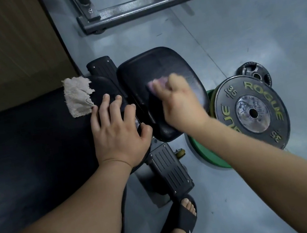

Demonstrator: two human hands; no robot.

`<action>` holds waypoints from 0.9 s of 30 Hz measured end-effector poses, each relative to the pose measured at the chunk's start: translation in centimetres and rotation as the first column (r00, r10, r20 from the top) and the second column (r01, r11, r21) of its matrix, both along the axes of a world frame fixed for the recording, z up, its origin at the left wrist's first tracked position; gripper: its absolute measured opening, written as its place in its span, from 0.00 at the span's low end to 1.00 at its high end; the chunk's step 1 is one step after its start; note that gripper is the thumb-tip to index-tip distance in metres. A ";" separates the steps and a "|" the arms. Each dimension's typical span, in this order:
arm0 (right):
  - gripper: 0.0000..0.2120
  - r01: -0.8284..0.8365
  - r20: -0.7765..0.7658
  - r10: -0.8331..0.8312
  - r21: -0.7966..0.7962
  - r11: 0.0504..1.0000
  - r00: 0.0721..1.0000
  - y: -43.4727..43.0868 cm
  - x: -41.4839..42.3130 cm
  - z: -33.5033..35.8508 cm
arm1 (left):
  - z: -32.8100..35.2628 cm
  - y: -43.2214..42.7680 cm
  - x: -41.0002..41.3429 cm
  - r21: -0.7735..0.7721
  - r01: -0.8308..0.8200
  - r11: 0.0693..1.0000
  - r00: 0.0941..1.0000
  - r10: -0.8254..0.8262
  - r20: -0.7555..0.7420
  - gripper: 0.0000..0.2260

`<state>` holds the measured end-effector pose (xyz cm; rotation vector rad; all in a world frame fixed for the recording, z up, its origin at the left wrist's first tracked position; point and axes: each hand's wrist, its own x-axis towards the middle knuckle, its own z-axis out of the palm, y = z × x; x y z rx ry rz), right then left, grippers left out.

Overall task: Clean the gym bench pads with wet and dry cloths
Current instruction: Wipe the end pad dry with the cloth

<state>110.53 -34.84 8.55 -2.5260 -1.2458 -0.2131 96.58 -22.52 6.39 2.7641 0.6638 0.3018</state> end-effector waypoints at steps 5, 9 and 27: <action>0.14 0.100 0.043 -0.101 0.013 0.995 0.994 -3.1 3.2 0.6 | 0.0 -0.1 -0.1 -0.002 0.005 1.000 1.000 -0.005 0.016 0.18; 0.14 0.257 0.036 -0.259 0.038 0.966 0.965 -1.4 2.7 0.1 | 0.0 0.0 -0.1 -0.005 0.000 1.000 1.000 0.000 -0.001 0.18; 0.13 0.184 0.016 -0.184 0.016 0.983 0.983 2.8 7.8 0.7 | 0.2 0.1 0.0 -0.005 0.007 1.000 0.999 -0.007 -0.031 0.20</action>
